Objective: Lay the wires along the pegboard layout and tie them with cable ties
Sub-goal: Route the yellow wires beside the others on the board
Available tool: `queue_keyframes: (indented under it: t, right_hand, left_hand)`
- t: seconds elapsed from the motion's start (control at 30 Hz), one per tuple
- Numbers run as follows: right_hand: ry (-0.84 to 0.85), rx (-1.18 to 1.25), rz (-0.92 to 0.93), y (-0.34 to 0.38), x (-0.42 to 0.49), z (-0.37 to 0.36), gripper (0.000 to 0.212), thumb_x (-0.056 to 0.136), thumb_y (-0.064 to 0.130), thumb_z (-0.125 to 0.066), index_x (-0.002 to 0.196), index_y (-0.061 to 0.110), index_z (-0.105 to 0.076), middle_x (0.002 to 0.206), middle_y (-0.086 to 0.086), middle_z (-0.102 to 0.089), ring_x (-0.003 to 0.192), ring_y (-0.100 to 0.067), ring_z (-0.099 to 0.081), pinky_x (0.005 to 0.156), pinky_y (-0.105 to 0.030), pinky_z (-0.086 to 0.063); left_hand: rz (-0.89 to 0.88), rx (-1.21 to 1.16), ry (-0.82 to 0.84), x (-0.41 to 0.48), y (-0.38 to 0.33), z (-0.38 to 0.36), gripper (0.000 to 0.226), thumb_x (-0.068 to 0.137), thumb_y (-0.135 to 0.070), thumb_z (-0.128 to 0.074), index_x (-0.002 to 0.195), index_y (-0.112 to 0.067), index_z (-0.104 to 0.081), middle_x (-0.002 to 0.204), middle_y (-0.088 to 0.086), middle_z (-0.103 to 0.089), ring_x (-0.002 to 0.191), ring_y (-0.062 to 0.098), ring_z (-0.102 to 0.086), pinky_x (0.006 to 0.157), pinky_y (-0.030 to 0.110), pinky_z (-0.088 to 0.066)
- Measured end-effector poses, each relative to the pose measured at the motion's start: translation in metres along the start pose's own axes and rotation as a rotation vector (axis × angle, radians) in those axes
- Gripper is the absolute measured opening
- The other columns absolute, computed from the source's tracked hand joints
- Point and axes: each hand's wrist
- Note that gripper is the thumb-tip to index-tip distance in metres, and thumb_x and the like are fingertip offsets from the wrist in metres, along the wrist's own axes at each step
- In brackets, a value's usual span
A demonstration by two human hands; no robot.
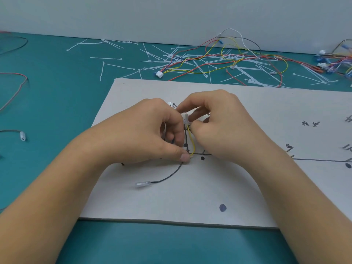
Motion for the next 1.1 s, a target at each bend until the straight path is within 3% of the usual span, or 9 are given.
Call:
queue_keyframes:
  t: [0.13,0.3,0.5,0.63,0.8,0.93,1.1]
  right_hand:
    - [-0.019,0.005,0.020,0.000,0.000,0.002,0.047,0.075,-0.002,-0.050,0.099,0.029,-0.077,0.096,0.014,-0.073,0.083,-0.004,-0.067,0.068,-0.015,-0.051]
    - [-0.057,0.024,-0.005,-0.004,0.000,0.003,0.027,0.083,0.009,-0.062,0.092,0.028,-0.078,0.073,0.022,-0.064,0.067,0.011,-0.061,0.054,-0.002,-0.041]
    - [-0.028,-0.047,-0.034,-0.010,0.003,0.003,0.017,0.087,0.016,-0.071,0.095,0.028,-0.079,0.072,0.022,-0.064,0.069,0.016,-0.060,0.056,0.001,-0.040]
    - [-0.020,-0.059,-0.076,-0.008,0.004,0.004,0.020,0.085,0.017,-0.067,0.095,0.027,-0.081,0.078,0.015,-0.073,0.073,0.006,-0.066,0.052,-0.001,-0.042]
    - [0.022,-0.039,-0.105,-0.007,0.003,0.007,0.034,0.084,0.007,-0.056,0.093,0.028,-0.081,0.068,0.012,-0.063,0.050,0.012,-0.054,0.032,-0.006,-0.031]
    - [0.023,-0.086,-0.073,-0.007,0.002,0.008,0.037,0.083,0.001,-0.055,0.091,0.028,-0.080,0.065,0.016,-0.059,0.053,0.015,-0.053,0.037,-0.004,-0.033]
    - [0.039,-0.111,-0.009,-0.010,0.002,0.012,0.016,0.085,0.016,-0.072,0.086,0.030,-0.079,0.058,0.028,-0.059,0.060,0.016,-0.054,0.047,-0.001,-0.035]
  left_hand:
    - [0.005,0.011,-0.008,-0.001,0.000,0.003,0.031,0.061,-0.058,-0.088,0.079,-0.036,-0.075,0.074,-0.014,-0.068,0.059,0.005,-0.056,0.057,0.028,-0.051]
    - [0.024,0.006,-0.008,0.000,-0.002,0.002,0.033,0.059,-0.059,-0.084,0.080,-0.035,-0.075,0.072,-0.012,-0.068,0.059,0.004,-0.055,0.060,0.035,-0.054]
    - [0.042,0.025,-0.027,0.000,-0.003,-0.001,0.029,0.063,-0.050,-0.092,0.076,-0.031,-0.075,0.073,-0.012,-0.068,0.058,0.003,-0.056,0.054,0.024,-0.048]
    - [0.061,0.058,-0.052,0.000,-0.004,-0.003,0.033,0.059,-0.056,-0.086,0.078,-0.032,-0.074,0.075,-0.015,-0.067,0.060,0.003,-0.058,0.050,0.018,-0.046]
    - [0.057,0.084,-0.057,0.000,-0.005,-0.007,0.022,0.064,-0.043,-0.086,0.075,-0.030,-0.073,0.075,-0.015,-0.066,0.060,0.002,-0.058,0.051,0.012,-0.043]
    - [0.052,0.100,-0.047,0.000,-0.004,-0.006,0.031,0.060,-0.056,-0.082,0.080,-0.036,-0.071,0.085,-0.021,-0.064,0.071,0.000,-0.059,0.055,0.011,-0.042]
    - [0.073,0.080,-0.010,0.000,-0.004,-0.004,0.046,0.056,-0.064,-0.080,0.093,-0.043,-0.065,0.092,-0.021,-0.062,0.074,0.002,-0.058,0.061,0.022,-0.042]
Point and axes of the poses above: each hand's wrist, its own x-axis towards the middle knuckle, its own z-axis out of the back of the hand, y = z × x
